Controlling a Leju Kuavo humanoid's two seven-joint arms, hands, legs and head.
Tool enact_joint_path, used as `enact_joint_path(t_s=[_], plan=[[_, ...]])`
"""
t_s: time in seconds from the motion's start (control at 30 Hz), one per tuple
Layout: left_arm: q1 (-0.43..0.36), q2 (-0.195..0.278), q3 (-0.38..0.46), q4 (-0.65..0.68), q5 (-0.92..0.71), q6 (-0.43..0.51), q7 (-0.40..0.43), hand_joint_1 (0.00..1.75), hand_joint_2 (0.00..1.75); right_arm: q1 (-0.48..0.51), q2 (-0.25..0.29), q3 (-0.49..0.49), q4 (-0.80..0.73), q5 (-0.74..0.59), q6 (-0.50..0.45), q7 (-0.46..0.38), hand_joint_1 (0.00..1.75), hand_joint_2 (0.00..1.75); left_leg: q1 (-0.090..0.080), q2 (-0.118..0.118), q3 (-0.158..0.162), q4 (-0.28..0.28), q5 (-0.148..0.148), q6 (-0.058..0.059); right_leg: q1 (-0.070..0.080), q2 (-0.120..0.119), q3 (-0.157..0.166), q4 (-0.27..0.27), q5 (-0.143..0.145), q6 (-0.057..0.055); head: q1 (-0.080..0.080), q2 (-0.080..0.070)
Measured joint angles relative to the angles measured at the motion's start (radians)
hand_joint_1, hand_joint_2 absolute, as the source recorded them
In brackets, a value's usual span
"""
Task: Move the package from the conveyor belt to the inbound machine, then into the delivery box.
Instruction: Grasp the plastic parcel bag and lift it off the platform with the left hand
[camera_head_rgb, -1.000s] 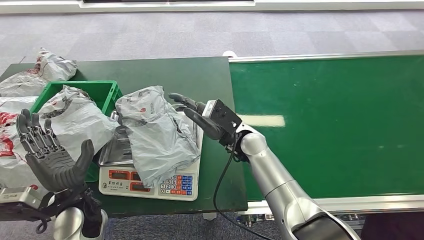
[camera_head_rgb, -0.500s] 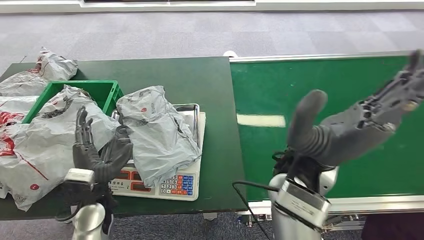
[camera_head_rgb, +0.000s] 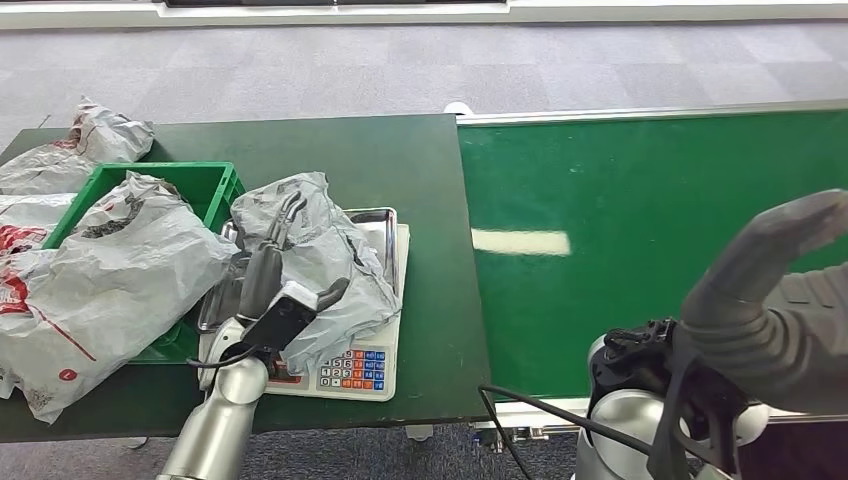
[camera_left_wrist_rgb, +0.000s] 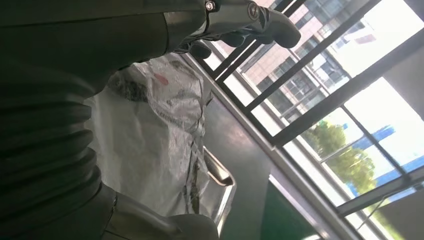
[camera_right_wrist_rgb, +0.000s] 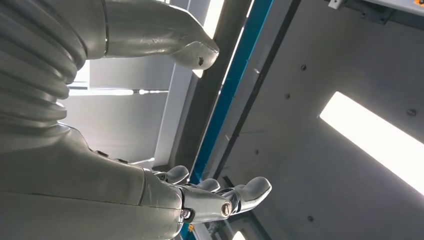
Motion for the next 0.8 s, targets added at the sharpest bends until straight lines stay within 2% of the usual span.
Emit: enact_joint_path(t_s=[0.13, 0.23, 0.53, 0.67, 0.8], plan=[[-0.073, 0.025, -0.076, 0.164, -0.157, 0.013, 0.068, 0.0, 1.75, 0.0, -0.001, 0.0, 0.005, -0.022, 0.001, 0.0, 0.0, 1.75, 0.0, 0.0, 0.0, 0.0, 0.0, 0.0, 0.0, 0.0, 0.0, 0.0, 0.0, 0.0, 0.0, 0.0], [-0.109, 0.033, -0.118, 0.261, -0.208, 0.039, 0.084, 0.0, 1.75, 0.0, -0.002, 0.0, 0.009, -0.029, 0.001, 0.0, 0.0, 1.75, 0.0, 0.0, 0.0, 0.0, 0.0, 0.0, 0.0, 0.0, 0.0, 0.0, 0.0, 0.0, 0.0, 0.0], [-0.165, 0.042, -0.155, 0.374, -0.225, 0.06, 0.091, 0.0, 1.75, 0.0, -0.002, 0.0, 0.018, -0.043, 0.001, 0.0, 0.0, 1.75, 0.0, -0.001, 0.0, 0.0, 0.0, 0.0, 0.0, 0.0, 0.001, 0.0, 0.0, 0.0, 0.0, 0.0], [-0.173, 0.043, -0.157, 0.389, -0.233, 0.056, 0.098, 1.72, 1.75, -0.001, -0.002, 0.0, 0.019, -0.043, 0.001, 0.0, 0.0, 1.75, 0.0, -0.001, 0.0, 0.0, 0.0, 0.0, 0.0, 0.0, 0.001, 0.0, 0.0, 0.0, 0.0, 0.0], [-0.174, 0.046, -0.169, 0.397, -0.246, 0.052, 0.108, 1.75, 1.75, -0.001, -0.002, 0.0, 0.021, -0.049, 0.001, 0.0, 0.0, 1.75, 0.0, -0.001, 0.0, 0.0, 0.001, 0.0, 0.0, -0.001, 0.001, 0.0, 0.0, 0.0, 0.0, 0.0]])
